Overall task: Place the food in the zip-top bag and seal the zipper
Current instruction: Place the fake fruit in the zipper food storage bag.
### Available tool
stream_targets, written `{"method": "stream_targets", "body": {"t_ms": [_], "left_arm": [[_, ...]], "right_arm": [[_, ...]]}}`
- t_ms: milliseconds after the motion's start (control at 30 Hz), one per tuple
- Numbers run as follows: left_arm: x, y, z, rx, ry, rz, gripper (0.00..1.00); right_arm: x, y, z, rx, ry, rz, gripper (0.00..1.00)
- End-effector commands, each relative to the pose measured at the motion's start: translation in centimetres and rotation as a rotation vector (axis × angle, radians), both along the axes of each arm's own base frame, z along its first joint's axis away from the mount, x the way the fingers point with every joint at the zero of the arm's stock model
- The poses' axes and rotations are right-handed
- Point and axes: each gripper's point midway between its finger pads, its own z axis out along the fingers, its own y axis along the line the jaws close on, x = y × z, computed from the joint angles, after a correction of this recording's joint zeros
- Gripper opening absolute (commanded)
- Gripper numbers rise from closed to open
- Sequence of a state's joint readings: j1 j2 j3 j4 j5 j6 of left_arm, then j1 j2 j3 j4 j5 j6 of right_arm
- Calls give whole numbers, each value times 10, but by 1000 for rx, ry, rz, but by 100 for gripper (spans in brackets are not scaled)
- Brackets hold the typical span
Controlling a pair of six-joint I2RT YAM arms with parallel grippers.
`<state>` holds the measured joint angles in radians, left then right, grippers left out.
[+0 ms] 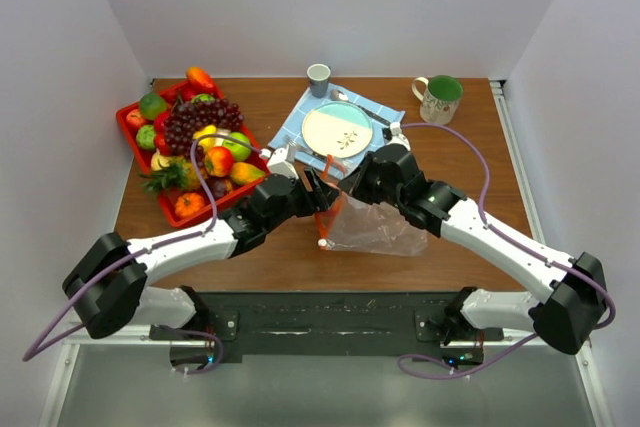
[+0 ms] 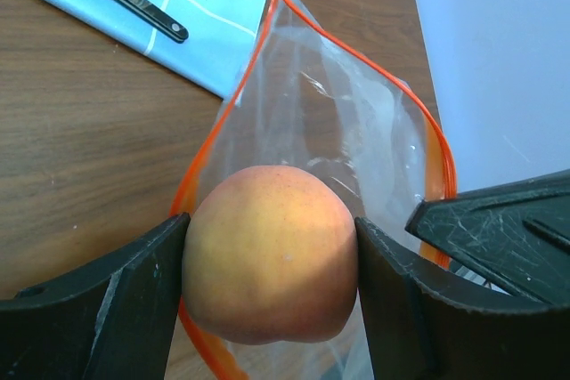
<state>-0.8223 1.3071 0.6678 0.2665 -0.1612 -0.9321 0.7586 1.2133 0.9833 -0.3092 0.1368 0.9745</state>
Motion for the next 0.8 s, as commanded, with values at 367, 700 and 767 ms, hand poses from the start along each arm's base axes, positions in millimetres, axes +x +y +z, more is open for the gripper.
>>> {"method": "stream_targets", "body": {"t_ms": [367, 700, 767], "left_arm": [[2, -7, 42, -33, -87, -20, 89], [7, 15, 65, 35, -128, 49, 92], [17, 36, 89, 63, -166, 135, 90]], "right_arm": [[8, -7, 13, -21, -52, -38, 0], [8, -18, 10, -68, -63, -61, 0], [8, -20, 9, -80, -67, -62, 0]]}}
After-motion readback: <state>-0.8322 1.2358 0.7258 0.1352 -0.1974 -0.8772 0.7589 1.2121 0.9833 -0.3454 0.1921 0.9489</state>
